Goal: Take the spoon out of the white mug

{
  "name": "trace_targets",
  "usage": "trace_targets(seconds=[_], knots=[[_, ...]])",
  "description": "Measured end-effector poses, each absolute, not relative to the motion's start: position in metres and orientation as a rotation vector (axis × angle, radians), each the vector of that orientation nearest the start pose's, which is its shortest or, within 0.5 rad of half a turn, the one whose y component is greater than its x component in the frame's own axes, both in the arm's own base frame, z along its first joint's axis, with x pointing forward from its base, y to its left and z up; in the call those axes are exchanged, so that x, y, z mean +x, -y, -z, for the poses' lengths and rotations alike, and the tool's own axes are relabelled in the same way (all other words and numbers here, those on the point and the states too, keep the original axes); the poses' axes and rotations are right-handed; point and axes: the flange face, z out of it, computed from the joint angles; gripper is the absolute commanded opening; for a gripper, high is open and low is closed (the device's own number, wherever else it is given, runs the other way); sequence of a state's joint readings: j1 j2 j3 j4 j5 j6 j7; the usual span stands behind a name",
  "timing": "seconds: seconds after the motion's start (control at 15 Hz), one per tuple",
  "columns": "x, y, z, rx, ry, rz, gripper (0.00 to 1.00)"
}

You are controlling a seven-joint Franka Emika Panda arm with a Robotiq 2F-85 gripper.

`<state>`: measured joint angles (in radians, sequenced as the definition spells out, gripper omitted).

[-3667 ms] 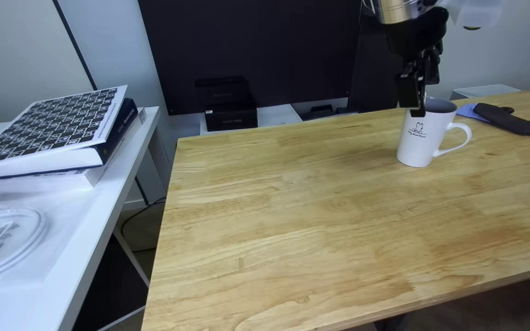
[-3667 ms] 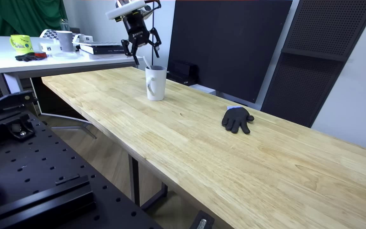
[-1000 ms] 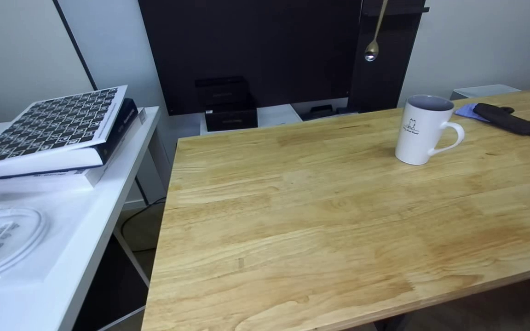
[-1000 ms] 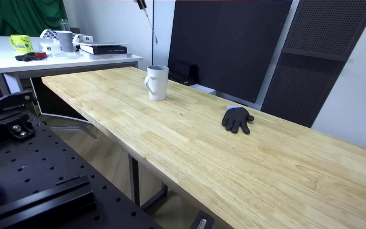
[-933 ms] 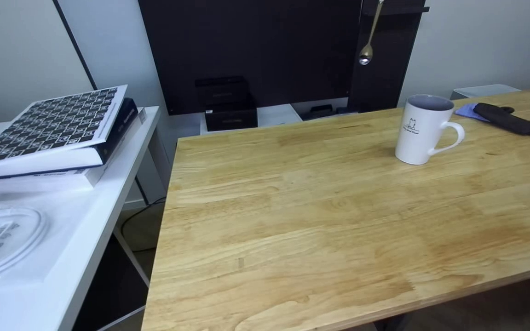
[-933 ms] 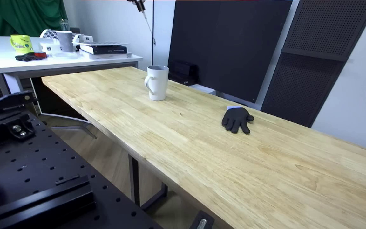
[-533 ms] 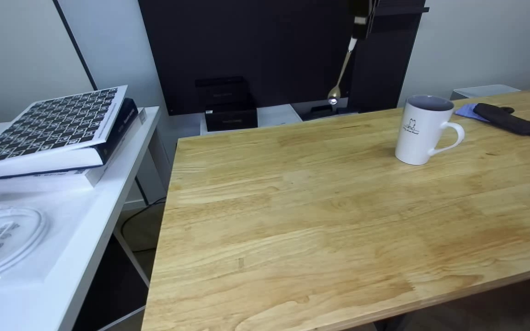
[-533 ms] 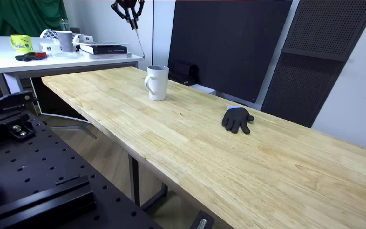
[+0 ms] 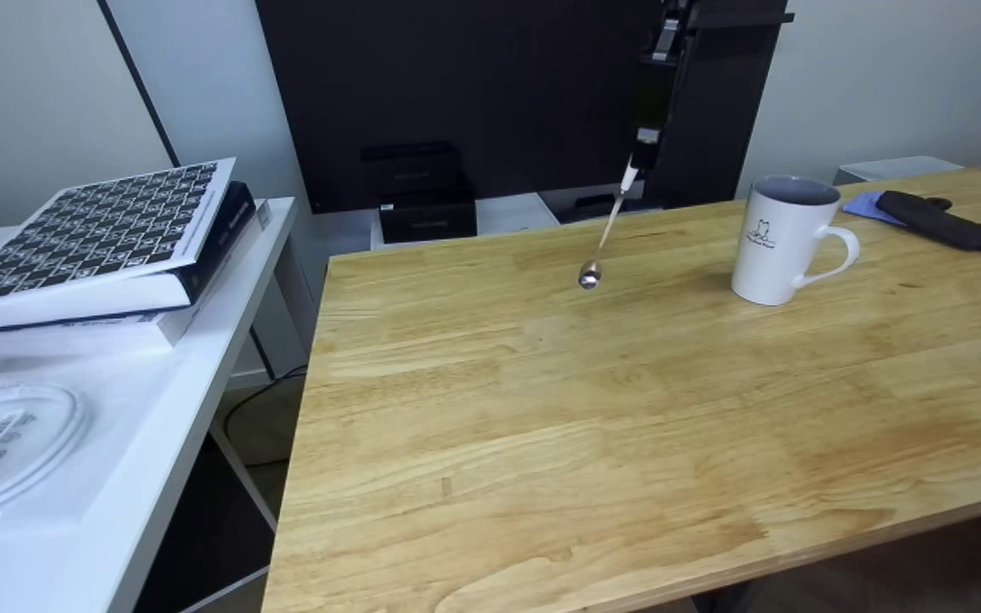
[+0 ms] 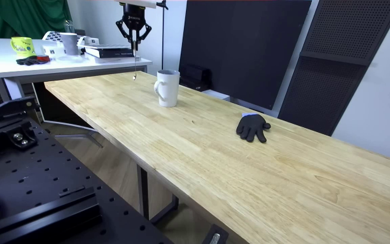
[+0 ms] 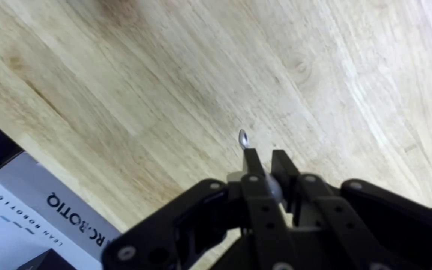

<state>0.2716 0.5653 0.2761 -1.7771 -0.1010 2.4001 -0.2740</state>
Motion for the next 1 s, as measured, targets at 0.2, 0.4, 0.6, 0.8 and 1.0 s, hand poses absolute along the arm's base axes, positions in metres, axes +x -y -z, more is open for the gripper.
trace_targets(seconds=[0.2, 0.4, 0.6, 0.8, 1.0], knots=[[0.586, -0.325, -0.247, -2.695, 1.256, 0.02, 0.04], [0.592, -0.319, -0.242, -2.654, 1.251, -0.097, 0.04], [0.592, -0.313, -0.241, -2.648, 1.25, -0.287, 0.04], [0.592, -0.306, -0.249, -2.646, 1.248, -0.509, 0.04], [0.591, -0.304, -0.262, -2.637, 1.253, -0.693, 0.04]])
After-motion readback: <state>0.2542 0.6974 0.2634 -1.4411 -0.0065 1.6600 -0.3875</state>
